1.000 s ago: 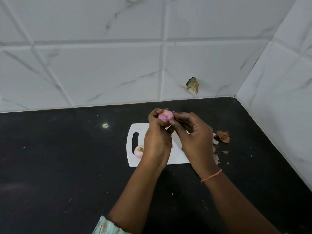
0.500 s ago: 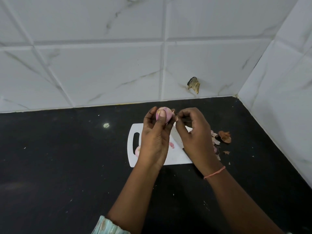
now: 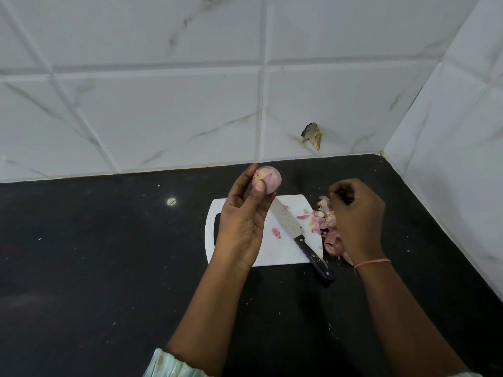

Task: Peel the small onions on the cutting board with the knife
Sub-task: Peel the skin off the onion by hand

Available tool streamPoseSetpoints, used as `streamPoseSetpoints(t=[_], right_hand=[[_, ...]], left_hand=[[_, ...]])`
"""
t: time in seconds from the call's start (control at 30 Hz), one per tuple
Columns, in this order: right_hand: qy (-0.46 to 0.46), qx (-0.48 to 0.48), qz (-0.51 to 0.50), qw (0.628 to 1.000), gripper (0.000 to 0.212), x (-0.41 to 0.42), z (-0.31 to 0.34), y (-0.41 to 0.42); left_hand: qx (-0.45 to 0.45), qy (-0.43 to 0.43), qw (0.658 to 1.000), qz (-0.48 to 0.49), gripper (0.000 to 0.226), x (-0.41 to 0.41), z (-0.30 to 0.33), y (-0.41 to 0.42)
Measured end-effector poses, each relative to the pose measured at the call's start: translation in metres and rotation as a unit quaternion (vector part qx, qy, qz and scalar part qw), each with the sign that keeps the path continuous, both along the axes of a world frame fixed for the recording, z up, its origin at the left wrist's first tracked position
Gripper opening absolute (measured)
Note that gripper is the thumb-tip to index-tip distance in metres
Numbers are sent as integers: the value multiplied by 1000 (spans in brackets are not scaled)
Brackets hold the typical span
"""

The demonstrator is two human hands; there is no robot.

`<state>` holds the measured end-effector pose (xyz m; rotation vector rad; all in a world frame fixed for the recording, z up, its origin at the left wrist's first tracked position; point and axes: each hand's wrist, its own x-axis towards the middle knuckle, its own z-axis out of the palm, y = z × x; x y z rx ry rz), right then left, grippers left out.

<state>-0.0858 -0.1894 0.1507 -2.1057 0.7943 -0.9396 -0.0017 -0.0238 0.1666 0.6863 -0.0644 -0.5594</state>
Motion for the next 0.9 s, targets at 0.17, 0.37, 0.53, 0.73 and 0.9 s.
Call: streamPoseSetpoints(t=[0.17, 0.37, 0.53, 0.73, 0.9], right_hand=[[-51, 49, 87, 994, 20, -3, 20, 21], [-101, 67, 252, 960, 30, 8, 38, 56], [-152, 98, 249, 951, 18, 11, 34, 53], [-137, 82, 222, 962, 8, 8, 36, 52], [-149, 86, 195, 966, 7, 8, 35, 56]], left_hand=[[9, -16, 1000, 2, 60, -1, -4, -4], [20, -66, 998, -11, 71, -3, -5, -3], [18, -66, 998, -17, 65, -4, -1, 0], [71, -72, 995, -7, 35, -6, -2, 1], [63, -86, 994, -19, 47, -7, 1, 1]])
